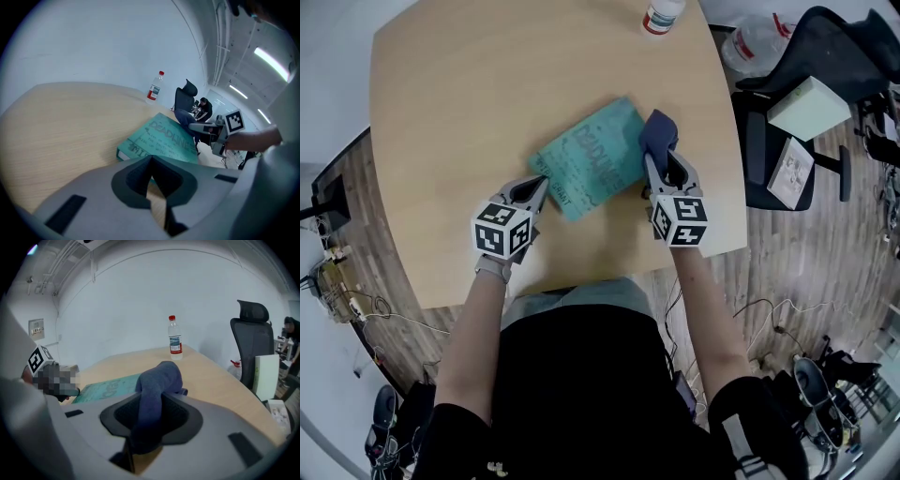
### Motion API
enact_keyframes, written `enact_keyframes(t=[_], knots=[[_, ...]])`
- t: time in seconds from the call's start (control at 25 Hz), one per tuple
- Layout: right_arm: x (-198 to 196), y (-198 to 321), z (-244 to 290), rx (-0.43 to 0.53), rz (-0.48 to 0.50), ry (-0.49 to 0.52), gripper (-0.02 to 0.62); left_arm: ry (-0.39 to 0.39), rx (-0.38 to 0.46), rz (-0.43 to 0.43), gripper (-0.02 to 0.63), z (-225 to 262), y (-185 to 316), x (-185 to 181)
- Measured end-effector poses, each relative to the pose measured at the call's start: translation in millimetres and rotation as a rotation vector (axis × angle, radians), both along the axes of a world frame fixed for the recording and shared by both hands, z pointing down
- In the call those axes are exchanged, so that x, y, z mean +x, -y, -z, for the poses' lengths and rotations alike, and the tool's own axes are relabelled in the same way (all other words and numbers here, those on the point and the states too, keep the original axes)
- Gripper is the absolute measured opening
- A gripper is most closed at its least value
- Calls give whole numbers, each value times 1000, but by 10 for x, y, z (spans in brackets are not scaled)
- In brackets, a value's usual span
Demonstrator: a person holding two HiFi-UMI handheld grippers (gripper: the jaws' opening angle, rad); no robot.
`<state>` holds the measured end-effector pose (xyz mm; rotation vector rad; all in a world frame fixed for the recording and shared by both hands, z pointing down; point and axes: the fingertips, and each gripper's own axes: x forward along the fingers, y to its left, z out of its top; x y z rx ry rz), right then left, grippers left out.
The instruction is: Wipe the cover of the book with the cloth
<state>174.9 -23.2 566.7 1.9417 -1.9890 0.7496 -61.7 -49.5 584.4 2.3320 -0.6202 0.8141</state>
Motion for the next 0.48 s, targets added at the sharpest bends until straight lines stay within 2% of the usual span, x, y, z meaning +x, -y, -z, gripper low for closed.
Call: enact_keyframes(t=[0.16, 0.32, 0.48], knots=[[-293, -49, -7, 32, 36, 4, 132, -42, -37, 23, 20, -14, 2, -7], [-691, -106, -22, 43, 96, 17, 130, -41, -37, 8, 20, -18, -4, -11], [-922, -164, -19, 41, 112, 30, 130, -31, -29, -1, 20, -9, -12, 1]])
